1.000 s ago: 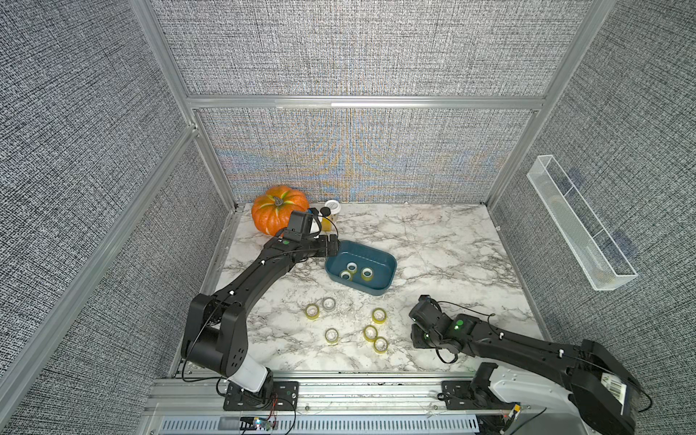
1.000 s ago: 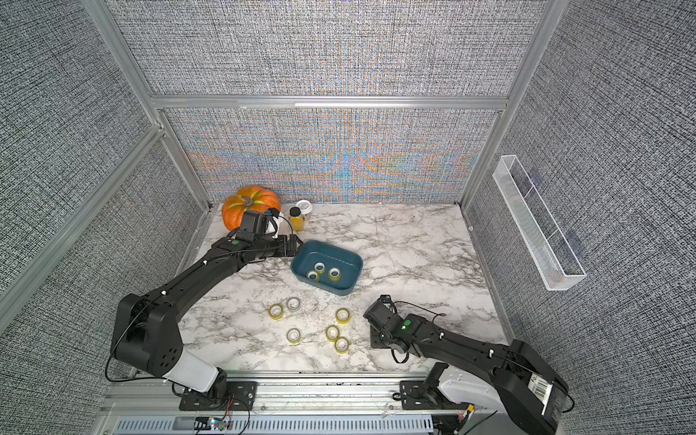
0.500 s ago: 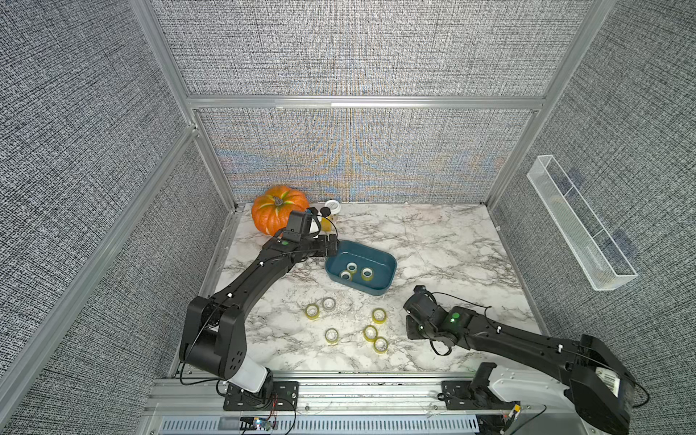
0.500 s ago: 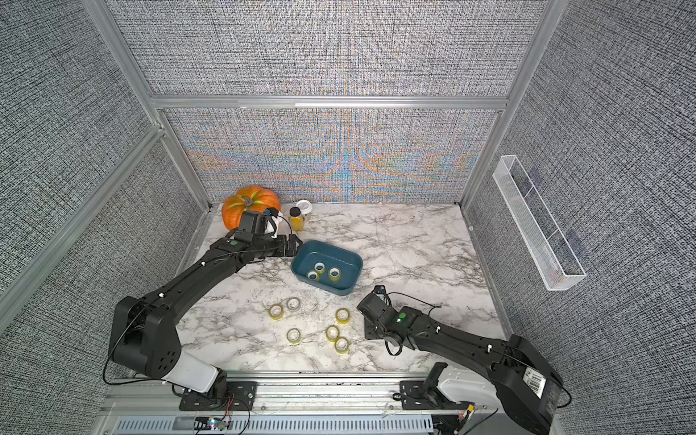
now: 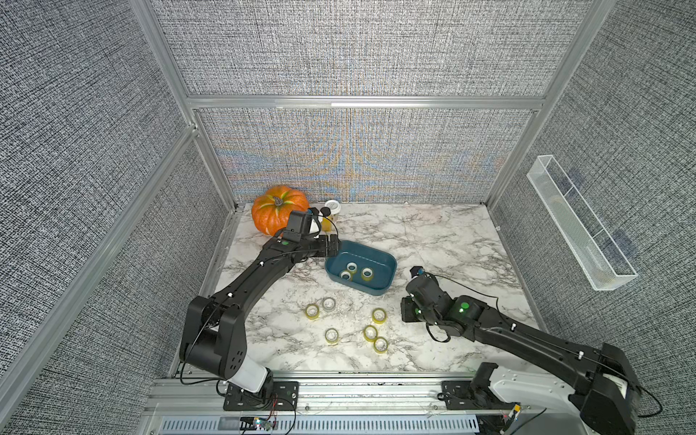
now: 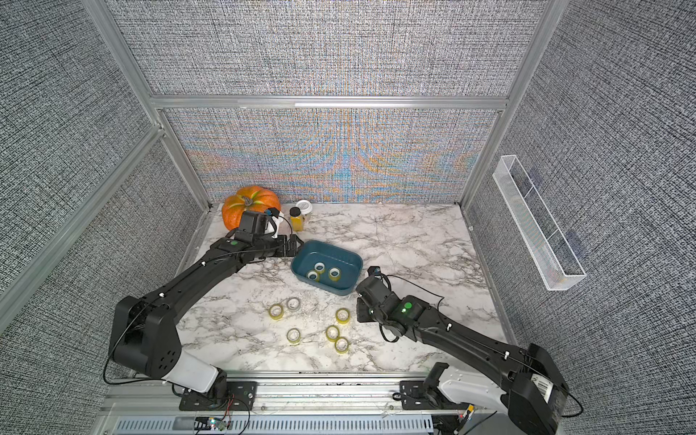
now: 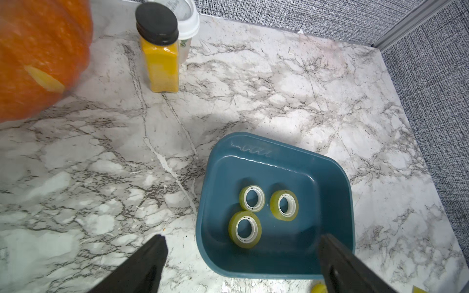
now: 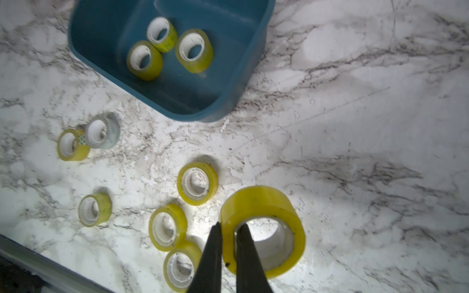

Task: Put the transparent tape into the storage box
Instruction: Place the tape in the storage box.

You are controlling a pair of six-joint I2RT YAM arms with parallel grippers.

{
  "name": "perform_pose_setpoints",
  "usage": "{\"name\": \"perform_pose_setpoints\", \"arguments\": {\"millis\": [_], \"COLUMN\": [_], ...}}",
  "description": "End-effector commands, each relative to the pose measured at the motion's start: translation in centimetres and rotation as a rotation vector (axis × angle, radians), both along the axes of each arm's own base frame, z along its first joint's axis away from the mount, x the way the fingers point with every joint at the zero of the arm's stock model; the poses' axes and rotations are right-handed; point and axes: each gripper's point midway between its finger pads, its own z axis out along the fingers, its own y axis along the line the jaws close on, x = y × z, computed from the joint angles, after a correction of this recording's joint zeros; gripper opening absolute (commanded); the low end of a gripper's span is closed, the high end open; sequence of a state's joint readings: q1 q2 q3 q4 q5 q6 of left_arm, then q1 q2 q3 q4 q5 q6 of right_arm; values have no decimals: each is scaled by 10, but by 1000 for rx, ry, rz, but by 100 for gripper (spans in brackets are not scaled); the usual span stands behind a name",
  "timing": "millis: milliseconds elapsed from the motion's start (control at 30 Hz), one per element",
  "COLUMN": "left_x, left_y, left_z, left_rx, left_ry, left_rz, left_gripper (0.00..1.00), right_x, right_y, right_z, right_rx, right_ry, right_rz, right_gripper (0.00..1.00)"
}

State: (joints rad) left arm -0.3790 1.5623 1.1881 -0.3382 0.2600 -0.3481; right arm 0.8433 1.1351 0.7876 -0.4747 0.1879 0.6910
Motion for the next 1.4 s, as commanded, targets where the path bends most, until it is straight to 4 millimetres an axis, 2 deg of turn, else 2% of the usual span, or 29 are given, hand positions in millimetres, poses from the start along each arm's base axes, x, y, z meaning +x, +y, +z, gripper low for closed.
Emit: {"name": "perform_pose_setpoints", "arguments": {"millis": [0,167,300,400,500,667,733,867,1133,1367], "left_x": [-2,-9,-8,-5,1,13,14,13,24,25], "left_y": [-12,-29,-33,-27,-11,30,39,35,40,50], "left_z": [0,-12,-15,-10,-3,12,18,19,-2,6], "left_rx": [-60,-123,-146,-115,-33,154,163,90,-56,-37], "left_ry": [26,93,116,95,46,-61,-78,-72,59,18], "left_rz": [-35,-101,-106,-91,-49,79,115,110,95,134], "left_gripper": [97,97,97,97,97,99,100,100,99,99], "right_x": [23,52,73,85,94,105,108,114,133,149], "right_y": [25,42,47,51,56,67,74,87,111,137], "right_z": [40,58,57,59,58,45,40,26,10,-10], "right_rx": [74,66,26,24,65,94,100,90,79,84], "right_ry": [-100,-150,-150,-159,-165,-127,-113,-70,-38,-3], "right_rz": [47,77,68,50,47,59,72,105,138,176], "right_gripper": [0,0,0,0,0,0,0,0,0,0]}}
